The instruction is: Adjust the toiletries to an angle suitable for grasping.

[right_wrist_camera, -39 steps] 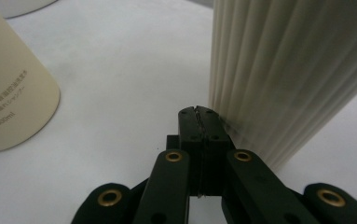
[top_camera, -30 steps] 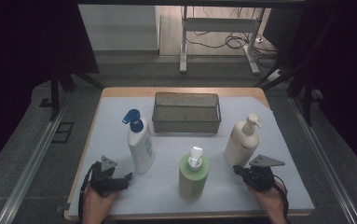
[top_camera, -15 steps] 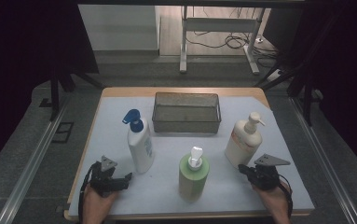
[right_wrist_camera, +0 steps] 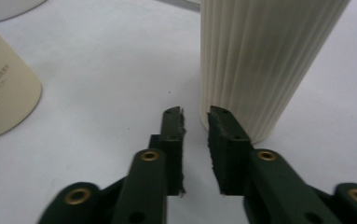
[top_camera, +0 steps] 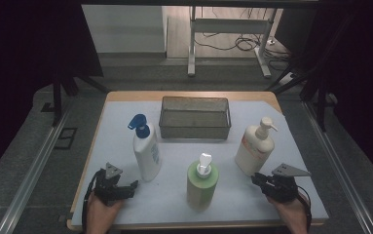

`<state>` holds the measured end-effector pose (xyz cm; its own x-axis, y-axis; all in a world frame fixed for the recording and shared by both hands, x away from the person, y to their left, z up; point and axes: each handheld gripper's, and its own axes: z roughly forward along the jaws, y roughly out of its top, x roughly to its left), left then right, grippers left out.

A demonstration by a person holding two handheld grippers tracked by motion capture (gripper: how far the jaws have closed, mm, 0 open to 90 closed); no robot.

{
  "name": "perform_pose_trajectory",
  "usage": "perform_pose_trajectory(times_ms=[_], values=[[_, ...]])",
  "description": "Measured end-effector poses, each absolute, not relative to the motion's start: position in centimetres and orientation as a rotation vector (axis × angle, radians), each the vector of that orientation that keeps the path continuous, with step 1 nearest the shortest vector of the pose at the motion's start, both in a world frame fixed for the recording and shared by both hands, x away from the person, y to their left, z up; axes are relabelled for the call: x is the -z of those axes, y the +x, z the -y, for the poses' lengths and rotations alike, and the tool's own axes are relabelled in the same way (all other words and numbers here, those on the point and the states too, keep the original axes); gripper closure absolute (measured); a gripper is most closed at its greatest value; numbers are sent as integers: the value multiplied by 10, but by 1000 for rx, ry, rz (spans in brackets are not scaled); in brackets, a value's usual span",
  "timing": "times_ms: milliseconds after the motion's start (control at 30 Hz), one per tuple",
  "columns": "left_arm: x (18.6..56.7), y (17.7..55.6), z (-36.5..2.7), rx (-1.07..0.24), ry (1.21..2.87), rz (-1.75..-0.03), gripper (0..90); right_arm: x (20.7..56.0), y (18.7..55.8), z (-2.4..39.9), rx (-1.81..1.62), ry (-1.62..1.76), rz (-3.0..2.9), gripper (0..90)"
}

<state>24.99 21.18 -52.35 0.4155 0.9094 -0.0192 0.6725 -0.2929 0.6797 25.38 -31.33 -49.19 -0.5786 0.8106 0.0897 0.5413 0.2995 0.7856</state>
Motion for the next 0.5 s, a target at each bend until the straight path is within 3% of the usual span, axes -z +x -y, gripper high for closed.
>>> perform_pose_trajectory(times_ms=[500], values=[[524, 250, -212, -501, 2062, -1335, 127, 477, 245, 324, -1182, 1271, -2196, 445]])
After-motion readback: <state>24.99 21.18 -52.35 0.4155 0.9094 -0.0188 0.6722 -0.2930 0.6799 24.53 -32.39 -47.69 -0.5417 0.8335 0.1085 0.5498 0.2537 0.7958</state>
